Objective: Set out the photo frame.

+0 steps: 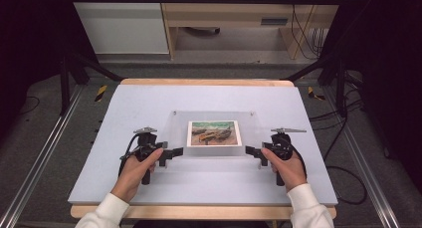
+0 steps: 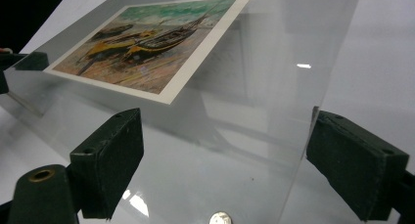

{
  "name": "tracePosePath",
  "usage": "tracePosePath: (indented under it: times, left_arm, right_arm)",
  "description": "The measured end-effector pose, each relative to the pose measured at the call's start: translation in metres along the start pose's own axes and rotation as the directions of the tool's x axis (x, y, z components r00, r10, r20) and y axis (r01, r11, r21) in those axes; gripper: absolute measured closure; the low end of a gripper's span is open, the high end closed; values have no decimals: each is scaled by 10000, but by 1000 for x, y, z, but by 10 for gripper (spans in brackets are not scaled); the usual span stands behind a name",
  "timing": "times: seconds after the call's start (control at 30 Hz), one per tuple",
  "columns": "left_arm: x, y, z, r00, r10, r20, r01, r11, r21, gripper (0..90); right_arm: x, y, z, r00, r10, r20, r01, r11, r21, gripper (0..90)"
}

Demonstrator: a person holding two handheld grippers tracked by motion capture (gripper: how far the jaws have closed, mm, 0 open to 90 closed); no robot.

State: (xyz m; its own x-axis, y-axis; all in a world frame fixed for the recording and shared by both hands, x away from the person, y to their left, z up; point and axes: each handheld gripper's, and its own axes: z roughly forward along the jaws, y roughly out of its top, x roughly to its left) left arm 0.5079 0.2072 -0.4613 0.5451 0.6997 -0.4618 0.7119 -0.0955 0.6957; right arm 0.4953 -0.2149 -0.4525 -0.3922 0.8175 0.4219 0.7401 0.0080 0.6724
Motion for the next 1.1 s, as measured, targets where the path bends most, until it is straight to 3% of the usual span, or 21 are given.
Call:
tracePosePath:
  times: [0.5, 0.73, 0.87, 1.1]
  left_arm:
    - [1, 6, 0, 9992, -46, -409, 55, 9998, 213, 81]
    - [6, 14, 0, 9965, 359, -752, -360, 9994, -1, 90]
    - [7, 14, 1, 9967, 382, -714, -388, 9992, -69, 90]
    - [0, 9, -6, 9923, 690, -1030, -728, 9968, -331, 116]
  right_arm:
    - [2, 2, 4, 10000, 8, 69, -6, 9997, -256, 185]
    - [3, 11, 12, 9992, -330, 247, 342, 9980, -533, 203]
    - [3, 10, 12, 9993, -314, 226, 329, 9971, -692, 204]
    - [5, 5, 8, 9973, -666, 321, 696, 9921, -1041, 237]
